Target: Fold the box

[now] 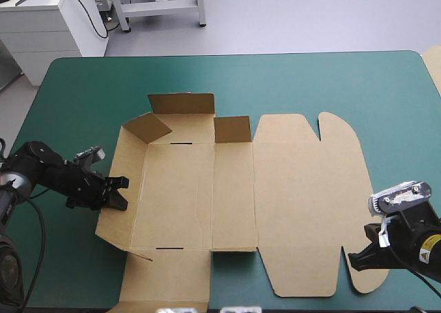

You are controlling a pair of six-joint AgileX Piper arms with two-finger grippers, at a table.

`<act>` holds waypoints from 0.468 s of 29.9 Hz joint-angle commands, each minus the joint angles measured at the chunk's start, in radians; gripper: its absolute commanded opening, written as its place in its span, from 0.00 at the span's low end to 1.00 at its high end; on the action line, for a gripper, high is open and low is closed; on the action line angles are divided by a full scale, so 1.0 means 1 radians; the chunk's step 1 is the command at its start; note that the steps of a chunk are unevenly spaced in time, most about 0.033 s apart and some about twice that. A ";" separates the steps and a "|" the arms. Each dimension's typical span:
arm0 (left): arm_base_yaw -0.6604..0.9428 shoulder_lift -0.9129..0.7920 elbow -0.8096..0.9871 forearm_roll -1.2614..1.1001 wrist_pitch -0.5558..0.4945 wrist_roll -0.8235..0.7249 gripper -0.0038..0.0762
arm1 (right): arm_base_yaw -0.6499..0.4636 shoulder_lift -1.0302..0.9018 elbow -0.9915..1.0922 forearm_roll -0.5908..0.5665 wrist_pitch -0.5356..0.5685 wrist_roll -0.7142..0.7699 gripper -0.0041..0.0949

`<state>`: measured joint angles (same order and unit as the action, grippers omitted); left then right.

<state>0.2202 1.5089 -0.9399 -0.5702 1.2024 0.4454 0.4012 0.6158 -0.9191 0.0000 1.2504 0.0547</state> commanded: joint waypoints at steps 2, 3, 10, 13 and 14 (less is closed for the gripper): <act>-0.008 -0.029 -0.159 0.067 0.095 -0.030 0.04 | -0.007 0.003 -0.025 -0.007 -0.005 -0.001 0.02; -0.015 -0.029 -0.197 0.081 0.095 -0.032 0.04 | -0.007 0.003 -0.025 -0.007 -0.005 -0.001 0.02; -0.193 -0.025 -0.444 0.402 0.088 -0.063 0.04 | -0.007 0.003 -0.025 -0.012 -0.005 -0.001 0.02; -0.292 -0.008 -0.532 0.519 0.088 -0.058 0.04 | -0.007 0.003 -0.025 -0.012 -0.005 -0.001 0.02; -0.329 -0.001 -0.562 0.549 0.088 -0.051 0.04 | -0.007 0.003 -0.025 -0.012 -0.005 -0.001 0.02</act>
<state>-0.0335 1.5280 -1.4102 -0.0967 1.2336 0.3858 0.4012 0.6158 -0.9191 0.0000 1.2504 0.0547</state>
